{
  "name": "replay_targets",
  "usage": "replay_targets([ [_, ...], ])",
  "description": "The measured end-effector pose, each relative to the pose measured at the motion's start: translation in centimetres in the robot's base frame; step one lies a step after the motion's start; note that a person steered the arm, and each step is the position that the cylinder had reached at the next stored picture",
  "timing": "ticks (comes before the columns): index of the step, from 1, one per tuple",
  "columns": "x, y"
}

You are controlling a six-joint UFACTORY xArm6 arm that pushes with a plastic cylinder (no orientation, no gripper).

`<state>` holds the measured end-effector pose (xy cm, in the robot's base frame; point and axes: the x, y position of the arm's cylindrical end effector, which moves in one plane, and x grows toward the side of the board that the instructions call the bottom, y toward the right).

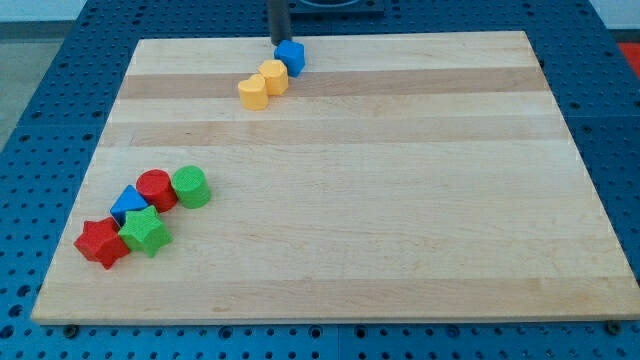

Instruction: Push the blue cube along with yellow hexagon downwards

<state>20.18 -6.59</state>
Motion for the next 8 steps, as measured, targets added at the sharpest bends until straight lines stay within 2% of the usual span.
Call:
replay_targets([
  [1,0.2,1.3],
  [5,11.4,-1.9],
  [6,13.9,-1.1],
  [8,21.6,-1.0],
])
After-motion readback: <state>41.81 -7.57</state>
